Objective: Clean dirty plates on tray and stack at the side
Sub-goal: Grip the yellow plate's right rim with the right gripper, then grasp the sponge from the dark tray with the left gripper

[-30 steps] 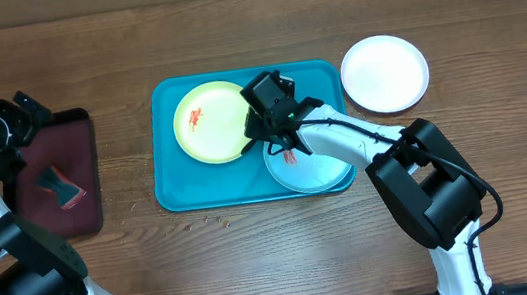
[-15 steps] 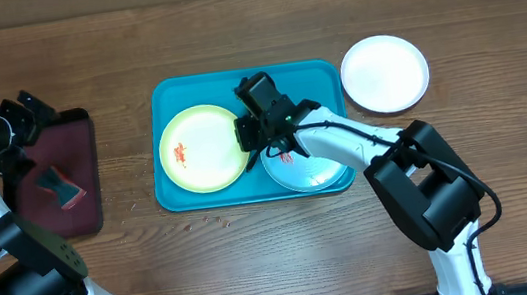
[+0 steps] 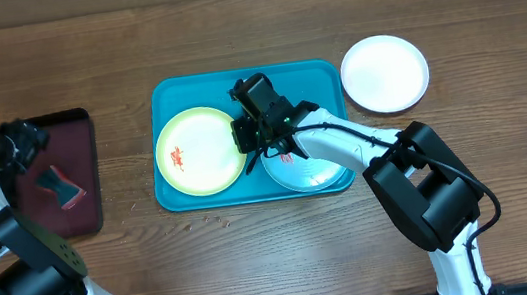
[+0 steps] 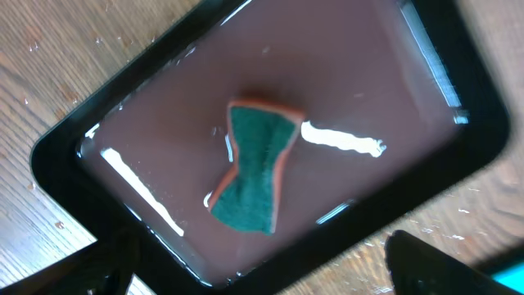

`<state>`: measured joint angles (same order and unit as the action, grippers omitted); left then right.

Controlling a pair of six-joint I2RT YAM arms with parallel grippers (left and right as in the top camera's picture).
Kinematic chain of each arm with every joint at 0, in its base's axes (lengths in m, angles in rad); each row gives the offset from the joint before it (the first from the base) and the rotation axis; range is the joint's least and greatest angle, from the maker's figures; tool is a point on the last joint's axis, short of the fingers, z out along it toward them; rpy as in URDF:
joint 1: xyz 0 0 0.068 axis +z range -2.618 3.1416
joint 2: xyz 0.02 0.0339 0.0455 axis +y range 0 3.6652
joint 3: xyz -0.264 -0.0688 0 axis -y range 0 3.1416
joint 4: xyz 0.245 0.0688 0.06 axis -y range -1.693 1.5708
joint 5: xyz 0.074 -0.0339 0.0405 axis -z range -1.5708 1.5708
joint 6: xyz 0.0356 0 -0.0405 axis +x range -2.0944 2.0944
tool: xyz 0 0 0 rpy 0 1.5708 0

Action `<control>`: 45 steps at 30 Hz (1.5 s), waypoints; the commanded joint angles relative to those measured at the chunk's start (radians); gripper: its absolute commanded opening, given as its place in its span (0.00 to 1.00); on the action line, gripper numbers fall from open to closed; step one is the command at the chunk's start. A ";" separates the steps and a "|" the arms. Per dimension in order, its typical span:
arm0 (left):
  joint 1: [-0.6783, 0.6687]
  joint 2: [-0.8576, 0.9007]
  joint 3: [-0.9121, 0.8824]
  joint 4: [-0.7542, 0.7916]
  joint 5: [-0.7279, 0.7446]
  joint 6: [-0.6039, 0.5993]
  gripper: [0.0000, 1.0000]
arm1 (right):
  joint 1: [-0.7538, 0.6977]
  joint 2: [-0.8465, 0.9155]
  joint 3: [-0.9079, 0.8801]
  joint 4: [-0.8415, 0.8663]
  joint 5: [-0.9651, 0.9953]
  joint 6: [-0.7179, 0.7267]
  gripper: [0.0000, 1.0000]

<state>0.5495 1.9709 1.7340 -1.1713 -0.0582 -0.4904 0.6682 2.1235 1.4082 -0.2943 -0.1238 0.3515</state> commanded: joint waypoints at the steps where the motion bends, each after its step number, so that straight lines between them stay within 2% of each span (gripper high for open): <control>1: -0.005 0.021 -0.125 0.087 -0.044 -0.027 0.81 | 0.001 -0.017 0.000 -0.002 -0.005 -0.008 0.04; 7: -0.005 0.021 -0.229 0.203 0.022 -0.026 0.80 | 0.001 -0.017 0.000 -0.002 -0.005 -0.008 0.04; 10: -0.005 0.026 -0.246 0.230 0.051 -0.026 0.71 | 0.001 -0.017 0.000 0.001 -0.005 -0.008 0.04; 19: -0.007 0.129 -0.248 0.298 0.048 -0.011 0.76 | 0.001 -0.017 0.000 -0.007 -0.005 -0.008 0.04; 24: -0.006 0.153 -0.247 0.319 0.043 -0.007 0.70 | 0.001 -0.017 0.000 -0.010 -0.005 -0.008 0.04; 25: -0.006 0.153 -0.246 0.321 0.044 -0.007 0.68 | 0.001 -0.017 0.000 -0.010 -0.005 -0.008 0.04; 26: -0.006 0.153 -0.246 0.321 0.042 -0.005 0.50 | 0.001 -0.017 0.000 -0.010 -0.005 -0.008 0.04; 27: -0.006 0.153 -0.246 0.321 0.032 -0.003 0.38 | 0.001 -0.017 0.000 -0.010 -0.005 -0.008 0.04; 28: -0.006 0.153 -0.246 0.319 0.020 -0.003 0.15 | 0.001 -0.017 0.000 -0.010 -0.005 -0.008 0.04; 29: -0.006 0.153 -0.246 0.316 0.012 -0.003 0.04 | 0.001 -0.017 0.000 -0.010 -0.005 -0.008 0.04; 34: -0.006 0.153 -0.236 0.283 -0.032 -0.003 0.04 | 0.001 -0.017 0.000 -0.011 -0.005 -0.008 0.04; 39: -0.006 0.153 -0.159 0.155 -0.025 -0.003 0.04 | 0.001 -0.017 0.000 -0.011 -0.005 -0.008 0.04; 45: -0.010 0.153 0.006 0.006 0.059 -0.004 0.04 | 0.001 -0.017 0.000 -0.010 -0.005 -0.008 0.04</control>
<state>0.5495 2.1269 1.6451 -1.1336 -0.0513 -0.4957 0.6682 2.1235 1.4082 -0.3084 -0.1265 0.3500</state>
